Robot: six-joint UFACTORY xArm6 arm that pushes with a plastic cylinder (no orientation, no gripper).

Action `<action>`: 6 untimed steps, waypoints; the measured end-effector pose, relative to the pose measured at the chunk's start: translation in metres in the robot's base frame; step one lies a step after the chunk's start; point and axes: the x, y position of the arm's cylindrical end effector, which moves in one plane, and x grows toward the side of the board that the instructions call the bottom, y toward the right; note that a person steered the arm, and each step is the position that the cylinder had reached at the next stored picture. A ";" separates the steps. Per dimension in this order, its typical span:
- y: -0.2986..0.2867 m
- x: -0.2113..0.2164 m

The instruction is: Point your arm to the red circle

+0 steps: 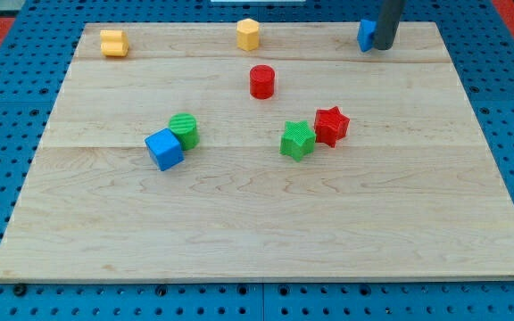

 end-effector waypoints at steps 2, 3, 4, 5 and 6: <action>0.000 0.022; -0.020 0.078; -0.099 0.102; -0.165 0.102; -0.201 0.169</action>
